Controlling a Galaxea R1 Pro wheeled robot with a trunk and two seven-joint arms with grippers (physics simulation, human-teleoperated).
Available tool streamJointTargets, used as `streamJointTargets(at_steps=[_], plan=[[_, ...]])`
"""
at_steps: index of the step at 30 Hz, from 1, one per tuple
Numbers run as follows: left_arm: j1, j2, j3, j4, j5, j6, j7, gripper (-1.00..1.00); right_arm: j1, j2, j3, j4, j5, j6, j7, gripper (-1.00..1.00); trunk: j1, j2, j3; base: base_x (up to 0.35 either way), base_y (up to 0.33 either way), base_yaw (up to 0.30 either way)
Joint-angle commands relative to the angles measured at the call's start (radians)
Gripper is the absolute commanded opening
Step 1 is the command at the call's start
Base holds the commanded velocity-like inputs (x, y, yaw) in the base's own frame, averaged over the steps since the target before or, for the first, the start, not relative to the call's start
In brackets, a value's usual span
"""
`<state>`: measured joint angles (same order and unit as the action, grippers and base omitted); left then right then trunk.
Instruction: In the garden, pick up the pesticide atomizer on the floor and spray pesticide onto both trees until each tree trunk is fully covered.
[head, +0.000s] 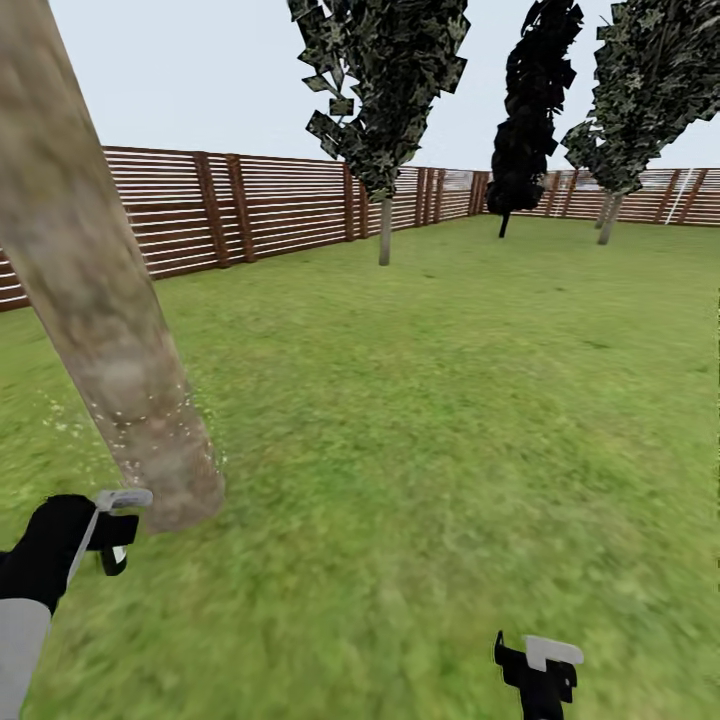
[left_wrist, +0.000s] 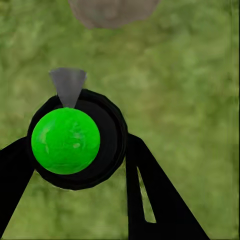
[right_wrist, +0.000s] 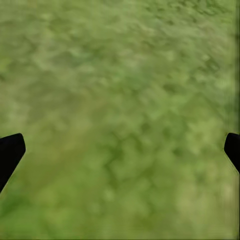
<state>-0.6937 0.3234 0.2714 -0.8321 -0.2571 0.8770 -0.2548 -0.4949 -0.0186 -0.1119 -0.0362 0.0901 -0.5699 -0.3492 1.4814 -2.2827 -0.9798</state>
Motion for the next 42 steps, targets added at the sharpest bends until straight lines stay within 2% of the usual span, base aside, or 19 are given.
streamJointTargets(at_steps=[1, 2, 3, 4, 8, 9, 17, 21, 25, 34, 35, 37, 39, 42], plan=[[-0.001, -0.016, 0.003, 0.001, -0.016, -0.004, -0.009, -1.0, -0.001, 0.0, -0.008, 0.001, 0.01, -0.002, -0.003, 1.0, 0.0, 0.0, -0.001, 0.0, -0.274, 0.0], [-0.001, -0.048, 0.003, 0.002, -0.021, -0.009, -0.006, -1.0, -0.001, 0.0, -0.008, 0.001, 0.01, -0.002, -0.002, 1.0, 0.0, 0.0, -0.001, 0.0, -0.274, 0.0], [-0.001, -0.065, 0.006, 0.002, -0.024, -0.011, 0.004, -1.0, -0.001, 0.0, -0.008, 0.001, 0.01, -0.002, -0.002, 1.0, 0.0, 0.0, -0.001, 0.0, -0.274, 0.0], [-0.001, -0.067, 0.01, 0.002, -0.024, -0.013, 0.009, -1.0, -0.001, 0.0, -0.008, 0.001, 0.01, -0.002, -0.002, 1.0, 0.0, 0.0, -0.001, 0.0, -0.274, 0.0], [-0.001, -0.041, 0.011, 0.006, -0.025, -0.015, 0.013, -1.0, -0.001, 0.0, -0.008, 0.001, 0.01, -0.002, -0.003, 1.0, 0.0, 0.0, -0.001, 0.0, -0.274, 0.103], [-0.001, -0.041, 0.01, 0.011, -0.024, -0.016, 0.014, -1.0, -0.001, 0.0, -0.008, 0.001, 0.01, -0.002, -0.002, 1.0, 0.0, 0.0, -0.001, 0.0, -0.274, 0.257], [-0.002, -0.074, 0.01, 0.016, -0.019, -0.016, 0.043, -1.0, -0.001, 0.0, -0.008, 0.001, 0.01, -0.001, -0.003, 1.0, 0.0, 0.0, -0.001, 0.048, -0.274, 0.275], [-0.002, -0.062, 0.012, 0.011, -0.023, -0.015, 0.048, -1.0, -0.001, 0.0, -0.008, 0.001, 0.01, -0.001, -0.002, 1.0, 0.0, 0.0, -0.001, 0.14, -0.252, 0.132], [-0.001, -0.065, 0.013, 0.011, -0.021, -0.016, 0.109, -1.0, -0.001, 0.0, -0.008, 0.001, 0.01, -0.002, -0.003, 1.0, 0.0, 0.0, -0.001, 0.284, -0.126, 0.008], [-0.001, -0.071, 0.015, 0.014, -0.019, -0.016, 0.118, -1.0, -0.001, 0.0, -0.008, 0.001, 0.01, -0.002, -0.002, 1.0, 0.0, 0.0, -0.001, 0.322, -0.048, 0.153], [-0.001, -0.067, 0.018, 0.015, -0.02, -0.017, 0.118, -1.0, -0.001, 0.0, -0.008, 0.001, 0.01, -0.002, -0.002, 1.0, 0.0, 0.0, -0.001, 0.19, -0.001, 0.275], [0.0, -0.06, 0.056, 0.019, -0.023, -0.019, 0.118, -1.0, -0.001, 0.0, -0.008, 0.001, 0.01, -0.002, -0.002, 1.0, 0.0, 0.0, -0.001, 0.055, 0.0, 0.257], [0.006, -0.071, 0.065, 0.054, -0.025, -0.02, 0.117, -1.0, -0.001, 0.0, -0.008, 0.001, 0.01, -0.002, -0.002, 1.0, 0.0, 0.0, -0.001, 0.009, 0.0, 0.076], [0.008, -0.101, 0.065, 0.082, -0.024, -0.021, 0.118, -1.0, -0.001, -0.001, -0.008, 0.001, 0.01, -0.002, -0.002, 1.0, 0.0, 0.0, -0.001, 0.001, 0.0, 0.01]])
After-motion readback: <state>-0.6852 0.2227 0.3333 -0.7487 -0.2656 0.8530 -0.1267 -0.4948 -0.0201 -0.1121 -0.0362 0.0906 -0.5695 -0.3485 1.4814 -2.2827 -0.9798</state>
